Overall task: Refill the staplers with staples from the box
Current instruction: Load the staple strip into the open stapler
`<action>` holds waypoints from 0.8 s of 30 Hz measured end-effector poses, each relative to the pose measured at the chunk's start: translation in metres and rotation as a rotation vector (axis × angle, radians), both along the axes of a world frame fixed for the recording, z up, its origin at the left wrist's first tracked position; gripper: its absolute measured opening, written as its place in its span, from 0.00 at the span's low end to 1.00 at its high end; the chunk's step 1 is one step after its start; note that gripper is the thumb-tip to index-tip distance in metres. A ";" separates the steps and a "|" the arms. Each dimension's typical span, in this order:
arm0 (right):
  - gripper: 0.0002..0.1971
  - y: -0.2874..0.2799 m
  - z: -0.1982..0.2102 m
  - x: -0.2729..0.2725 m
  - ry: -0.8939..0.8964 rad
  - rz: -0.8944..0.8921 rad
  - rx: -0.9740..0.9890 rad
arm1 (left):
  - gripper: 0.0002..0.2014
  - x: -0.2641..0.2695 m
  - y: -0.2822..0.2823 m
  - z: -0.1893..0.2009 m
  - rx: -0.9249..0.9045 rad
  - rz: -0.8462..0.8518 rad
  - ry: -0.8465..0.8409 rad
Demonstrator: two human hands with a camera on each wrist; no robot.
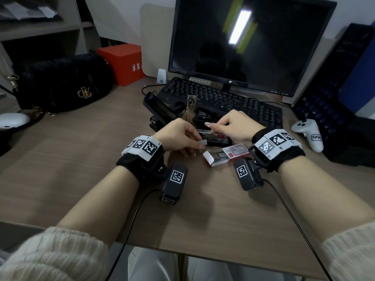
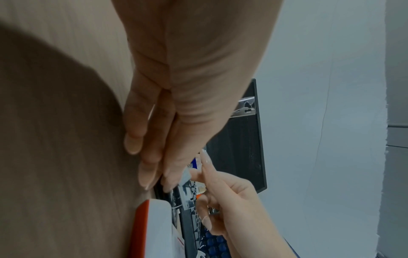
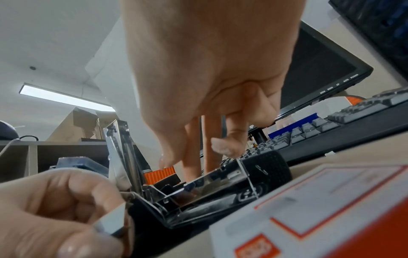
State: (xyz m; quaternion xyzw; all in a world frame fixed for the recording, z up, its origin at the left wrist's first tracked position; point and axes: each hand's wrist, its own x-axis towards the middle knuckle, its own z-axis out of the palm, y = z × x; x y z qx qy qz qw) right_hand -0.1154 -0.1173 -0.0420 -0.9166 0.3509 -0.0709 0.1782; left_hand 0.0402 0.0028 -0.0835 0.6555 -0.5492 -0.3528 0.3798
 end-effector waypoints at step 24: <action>0.12 0.016 0.007 -0.012 -0.187 0.204 0.245 | 0.09 -0.005 0.003 0.004 -0.116 0.008 0.205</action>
